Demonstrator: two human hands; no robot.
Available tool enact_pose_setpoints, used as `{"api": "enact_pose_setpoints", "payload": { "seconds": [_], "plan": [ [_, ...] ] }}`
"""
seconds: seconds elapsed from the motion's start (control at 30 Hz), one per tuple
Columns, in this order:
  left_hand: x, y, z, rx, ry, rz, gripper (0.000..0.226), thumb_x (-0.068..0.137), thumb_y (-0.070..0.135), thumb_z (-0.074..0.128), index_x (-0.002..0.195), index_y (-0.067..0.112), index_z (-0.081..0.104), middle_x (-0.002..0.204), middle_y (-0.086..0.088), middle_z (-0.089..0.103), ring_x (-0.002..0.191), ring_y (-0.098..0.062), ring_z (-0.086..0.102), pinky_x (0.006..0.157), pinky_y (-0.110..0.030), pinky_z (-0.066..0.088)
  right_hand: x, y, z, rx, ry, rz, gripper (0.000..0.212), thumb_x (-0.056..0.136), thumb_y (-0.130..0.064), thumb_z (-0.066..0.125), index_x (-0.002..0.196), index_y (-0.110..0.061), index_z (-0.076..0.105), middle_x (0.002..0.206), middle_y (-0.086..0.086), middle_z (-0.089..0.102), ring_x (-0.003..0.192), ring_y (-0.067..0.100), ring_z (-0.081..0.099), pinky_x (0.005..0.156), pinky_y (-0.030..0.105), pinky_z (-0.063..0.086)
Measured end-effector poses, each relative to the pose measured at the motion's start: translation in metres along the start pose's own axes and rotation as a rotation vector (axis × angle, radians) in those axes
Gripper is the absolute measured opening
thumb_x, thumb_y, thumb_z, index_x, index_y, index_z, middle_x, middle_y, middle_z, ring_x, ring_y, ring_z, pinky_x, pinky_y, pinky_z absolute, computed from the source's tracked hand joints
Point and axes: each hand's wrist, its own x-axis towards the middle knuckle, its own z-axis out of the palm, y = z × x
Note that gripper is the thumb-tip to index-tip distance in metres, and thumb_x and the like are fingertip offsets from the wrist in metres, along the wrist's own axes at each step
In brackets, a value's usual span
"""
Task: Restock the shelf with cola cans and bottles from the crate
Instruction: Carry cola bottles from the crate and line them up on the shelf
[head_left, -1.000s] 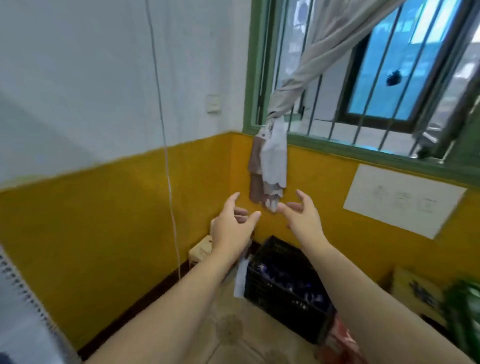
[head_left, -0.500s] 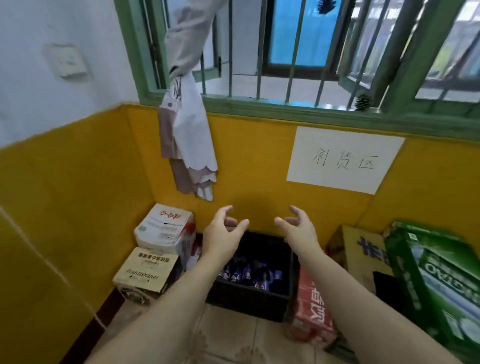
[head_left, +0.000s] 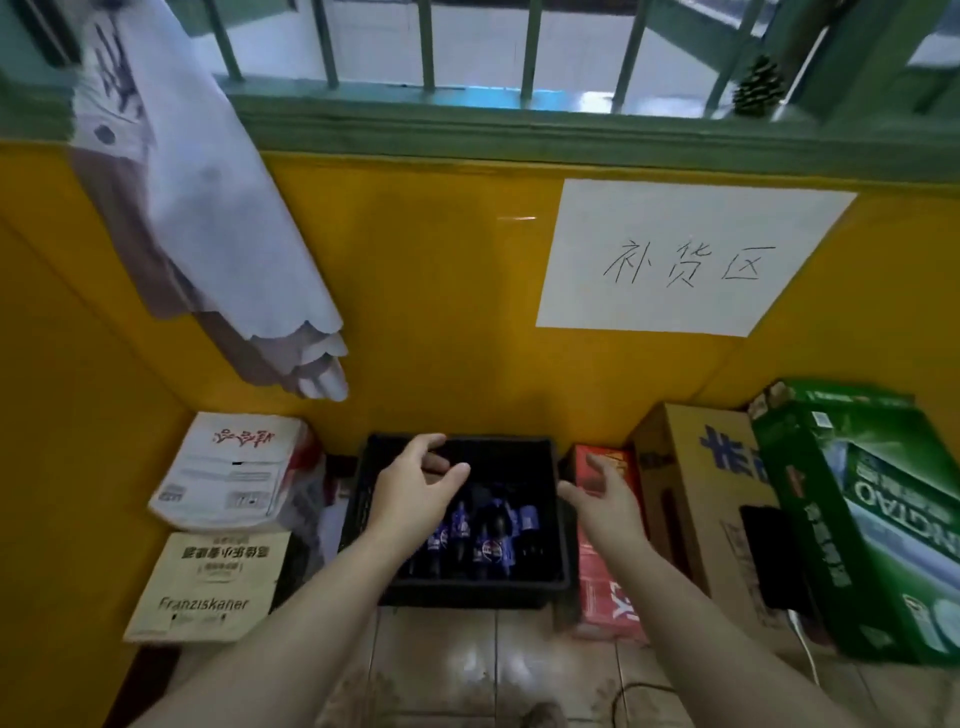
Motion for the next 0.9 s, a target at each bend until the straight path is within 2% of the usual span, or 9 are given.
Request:
{"api": "enact_pose_setpoints", "payload": {
  "seconds": [0.07,0.2,0.27,0.37,0.43,0.53,0.7,0.8,0.9],
  "plan": [
    [0.015,-0.009,0.006,0.004,0.002,-0.047,0.045,0.092,0.031,0.058,0.133,0.022,0.045,0.104,0.003,0.058,0.087,-0.008,0.055,0.072,-0.025,0.044,0.021,0.009,0.005,-0.026,-0.019,0.034,0.059,0.090,-0.021,0.061,0.142,-0.019,0.035,0.140,0.010,0.045,0.123,0.029,0.048,0.100,0.045,0.043],
    [0.045,-0.035,0.018,0.015,0.004,-0.097,0.046,0.093,0.028,0.057,0.136,0.020,0.042,0.102,0.005,0.055,0.082,-0.002,0.052,0.062,-0.015,0.040,0.063,0.029,0.023,-0.058,-0.088,0.093,0.062,0.090,-0.022,0.062,0.144,-0.016,0.032,0.136,0.013,0.046,0.118,0.030,0.051,0.094,0.038,0.045],
    [0.061,-0.056,0.027,0.024,-0.003,-0.133,0.048,0.093,0.028,0.057,0.138,0.019,0.039,0.102,0.004,0.053,0.083,-0.004,0.052,0.068,-0.018,0.043,0.081,0.043,0.035,-0.066,-0.113,0.125,0.063,0.089,-0.022,0.062,0.143,-0.016,0.032,0.134,0.013,0.048,0.115,0.030,0.053,0.093,0.040,0.046],
    [0.087,-0.098,0.048,0.026,-0.056,-0.198,0.052,0.094,0.027,0.056,0.140,0.017,0.036,0.103,0.001,0.054,0.087,-0.010,0.053,0.079,-0.026,0.041,0.112,0.076,0.058,-0.083,-0.143,0.173,0.064,0.087,-0.022,0.065,0.142,-0.015,0.035,0.130,0.013,0.052,0.109,0.029,0.055,0.095,0.049,0.047],
    [0.108,-0.134,0.065,0.024,-0.086,-0.239,0.050,0.094,0.025,0.056,0.139,0.015,0.037,0.095,0.004,0.054,0.082,-0.006,0.053,0.079,-0.027,0.040,0.135,0.102,0.078,-0.104,-0.142,0.205,0.063,0.087,-0.019,0.065,0.142,-0.013,0.035,0.128,0.013,0.053,0.105,0.028,0.056,0.094,0.044,0.047],
    [0.149,-0.198,0.090,0.040,-0.084,-0.272,0.050,0.092,0.025,0.059,0.137,0.013,0.041,0.091,0.002,0.056,0.088,-0.017,0.057,0.083,-0.034,0.046,0.177,0.146,0.117,-0.137,-0.118,0.225,0.058,0.087,-0.017,0.064,0.138,-0.010,0.040,0.126,0.016,0.057,0.107,0.032,0.058,0.092,0.038,0.047],
    [0.223,-0.321,0.140,0.077,-0.076,-0.334,0.053,0.089,0.025,0.063,0.136,0.011,0.043,0.112,-0.012,0.061,0.104,-0.025,0.058,0.089,-0.033,0.045,0.255,0.235,0.203,-0.160,-0.161,0.248,0.038,0.085,-0.014,0.065,0.121,-0.007,0.053,0.122,0.015,0.060,0.107,0.031,0.057,0.091,0.035,0.044],
    [0.270,-0.391,0.175,0.089,-0.085,-0.369,0.055,0.088,0.026,0.063,0.137,0.011,0.042,0.117,-0.013,0.060,0.106,-0.026,0.057,0.088,-0.032,0.044,0.306,0.284,0.253,-0.165,-0.215,0.241,0.056,0.085,-0.019,0.066,0.135,-0.007,0.043,0.131,0.012,0.053,0.112,0.027,0.054,0.086,0.032,0.043],
    [0.310,-0.451,0.213,0.168,-0.168,-0.392,0.054,0.085,0.024,0.066,0.133,0.009,0.044,0.115,-0.012,0.059,0.102,-0.025,0.057,0.080,-0.027,0.043,0.353,0.329,0.297,-0.162,-0.244,0.229,0.064,0.085,-0.024,0.066,0.141,-0.010,0.037,0.129,0.011,0.054,0.103,0.026,0.057,0.082,0.033,0.047]
  ]
}}
